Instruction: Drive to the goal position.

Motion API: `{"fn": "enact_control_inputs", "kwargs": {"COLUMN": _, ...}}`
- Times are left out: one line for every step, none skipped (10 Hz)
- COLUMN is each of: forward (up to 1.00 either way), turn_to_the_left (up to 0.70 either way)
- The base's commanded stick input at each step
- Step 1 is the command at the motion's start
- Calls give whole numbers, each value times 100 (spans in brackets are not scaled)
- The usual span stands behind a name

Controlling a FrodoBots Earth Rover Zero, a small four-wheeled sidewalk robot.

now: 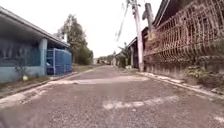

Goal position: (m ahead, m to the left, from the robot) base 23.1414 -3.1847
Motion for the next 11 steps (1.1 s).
{"fn": "enact_control_inputs", "kwargs": {"forward": 50, "turn_to_the_left": 0}}
{"fn": "enact_control_inputs", "kwargs": {"forward": 50, "turn_to_the_left": 0}}
{"fn": "enact_control_inputs", "kwargs": {"forward": 50, "turn_to_the_left": 0}}
{"fn": "enact_control_inputs", "kwargs": {"forward": 50, "turn_to_the_left": 0}}
{"fn": "enact_control_inputs", "kwargs": {"forward": 50, "turn_to_the_left": 0}}
{"fn": "enact_control_inputs", "kwargs": {"forward": 50, "turn_to_the_left": 0}}
{"fn": "enact_control_inputs", "kwargs": {"forward": 50, "turn_to_the_left": 0}}
{"fn": "enact_control_inputs", "kwargs": {"forward": 50, "turn_to_the_left": 0}}
{"fn": "enact_control_inputs", "kwargs": {"forward": 50, "turn_to_the_left": 0}}
{"fn": "enact_control_inputs", "kwargs": {"forward": 50, "turn_to_the_left": 0}}
{"fn": "enact_control_inputs", "kwargs": {"forward": 50, "turn_to_the_left": 0}}
